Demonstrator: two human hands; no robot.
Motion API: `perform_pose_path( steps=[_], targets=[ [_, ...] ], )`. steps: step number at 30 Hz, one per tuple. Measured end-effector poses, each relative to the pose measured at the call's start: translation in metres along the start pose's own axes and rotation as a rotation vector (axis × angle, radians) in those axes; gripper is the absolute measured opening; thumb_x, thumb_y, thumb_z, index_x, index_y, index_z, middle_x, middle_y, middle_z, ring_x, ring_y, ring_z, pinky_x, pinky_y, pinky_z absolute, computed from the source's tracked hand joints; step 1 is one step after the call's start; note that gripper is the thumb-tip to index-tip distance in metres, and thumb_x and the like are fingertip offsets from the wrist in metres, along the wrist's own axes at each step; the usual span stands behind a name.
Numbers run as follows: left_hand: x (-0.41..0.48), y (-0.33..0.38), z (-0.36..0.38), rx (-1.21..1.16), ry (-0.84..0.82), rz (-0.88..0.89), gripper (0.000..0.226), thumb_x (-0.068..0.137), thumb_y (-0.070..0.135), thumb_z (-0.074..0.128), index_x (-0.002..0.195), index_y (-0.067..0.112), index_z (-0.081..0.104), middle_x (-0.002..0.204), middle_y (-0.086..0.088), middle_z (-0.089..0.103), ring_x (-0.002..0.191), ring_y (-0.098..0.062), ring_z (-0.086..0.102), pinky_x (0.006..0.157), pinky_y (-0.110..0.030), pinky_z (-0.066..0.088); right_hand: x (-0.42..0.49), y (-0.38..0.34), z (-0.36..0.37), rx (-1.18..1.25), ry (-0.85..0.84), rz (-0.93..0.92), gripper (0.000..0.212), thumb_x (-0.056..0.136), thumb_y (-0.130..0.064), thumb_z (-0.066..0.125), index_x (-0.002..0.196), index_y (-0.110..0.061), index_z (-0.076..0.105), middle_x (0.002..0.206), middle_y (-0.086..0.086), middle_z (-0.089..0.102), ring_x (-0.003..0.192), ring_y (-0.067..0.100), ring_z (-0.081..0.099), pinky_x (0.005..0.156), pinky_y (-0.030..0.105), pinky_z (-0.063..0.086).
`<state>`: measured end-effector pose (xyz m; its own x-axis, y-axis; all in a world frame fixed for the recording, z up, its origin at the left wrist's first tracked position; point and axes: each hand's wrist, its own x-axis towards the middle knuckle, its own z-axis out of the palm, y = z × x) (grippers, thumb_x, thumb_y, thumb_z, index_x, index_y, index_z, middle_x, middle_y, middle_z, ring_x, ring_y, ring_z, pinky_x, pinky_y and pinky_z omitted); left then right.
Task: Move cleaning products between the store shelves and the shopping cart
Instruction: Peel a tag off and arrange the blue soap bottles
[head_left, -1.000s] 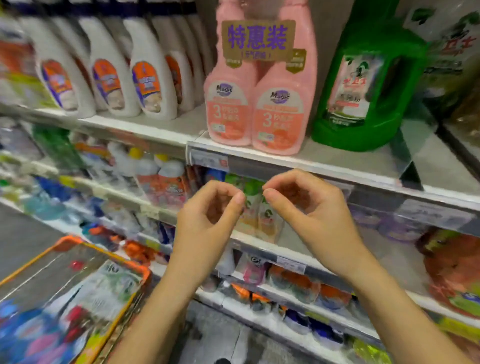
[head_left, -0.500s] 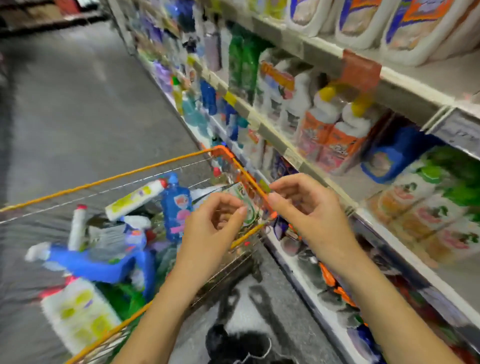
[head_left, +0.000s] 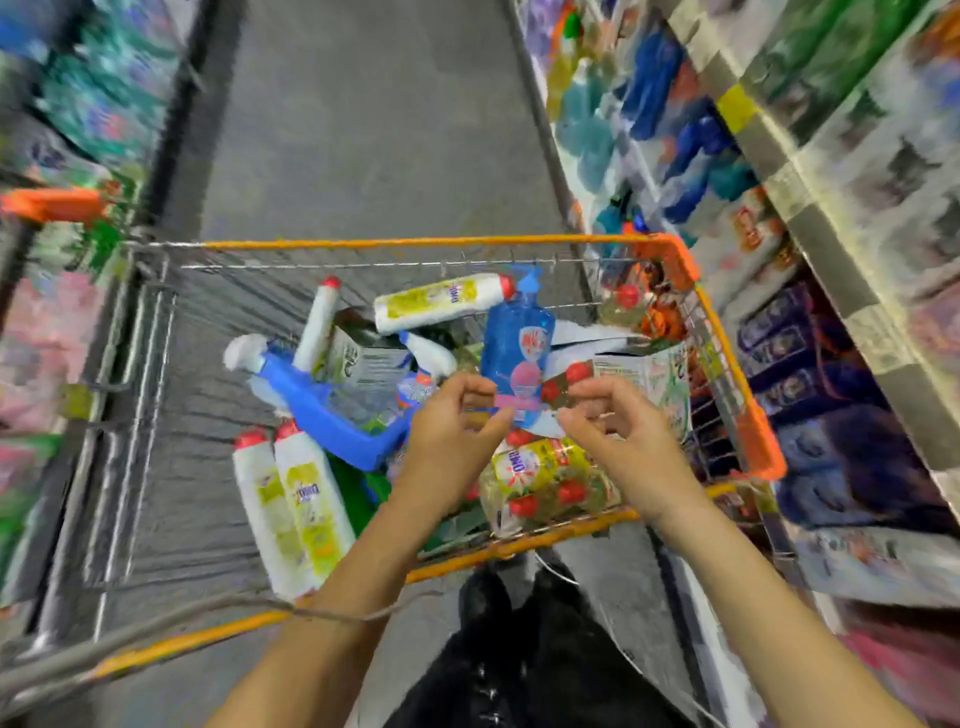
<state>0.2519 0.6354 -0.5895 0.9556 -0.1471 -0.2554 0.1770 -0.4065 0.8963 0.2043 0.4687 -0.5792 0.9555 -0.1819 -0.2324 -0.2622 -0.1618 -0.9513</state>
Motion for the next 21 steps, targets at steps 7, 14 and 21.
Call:
perform_pose_path(
  steps=[7, 14, 21],
  targets=[
    [0.067, -0.061, 0.041, 0.250, 0.031, -0.045, 0.056, 0.083, 0.015, 0.073, 0.130, 0.000, 0.046, 0.122, -0.012, 0.048, 0.113, -0.025, 0.049, 0.086, -0.018, 0.039, 0.060, 0.063, 0.011, -0.008, -0.074, 0.214, 0.036, 0.092, -0.015, 0.065, 0.120, -0.018, 0.044, 0.097, -0.003, 0.050, 0.080, 0.003, 0.051, 0.064, 0.011, 0.045],
    [0.131, -0.099, 0.085, 0.311, 0.031, -0.108, 0.067, 0.081, 0.020, 0.075, 0.132, -0.007, 0.041, 0.128, -0.026, 0.044, 0.125, -0.036, 0.039, 0.098, -0.029, 0.030, 0.132, 0.115, 0.038, -0.037, -0.060, 0.416, 0.062, 0.092, -0.017, 0.064, 0.145, -0.013, 0.030, 0.127, -0.001, 0.041, 0.108, 0.011, 0.044, 0.090, 0.030, 0.044],
    [0.177, -0.184, 0.100, 0.205, 0.019, -0.123, 0.092, 0.056, 0.081, 0.066, 0.120, 0.016, 0.060, 0.114, -0.007, 0.066, 0.106, -0.029, 0.062, 0.089, -0.051, 0.052, 0.152, 0.142, 0.046, 0.113, -0.104, 0.549, 0.057, 0.091, -0.004, 0.058, 0.140, -0.013, 0.030, 0.119, -0.001, 0.053, 0.084, 0.004, 0.053, 0.050, 0.014, 0.043]
  ],
)
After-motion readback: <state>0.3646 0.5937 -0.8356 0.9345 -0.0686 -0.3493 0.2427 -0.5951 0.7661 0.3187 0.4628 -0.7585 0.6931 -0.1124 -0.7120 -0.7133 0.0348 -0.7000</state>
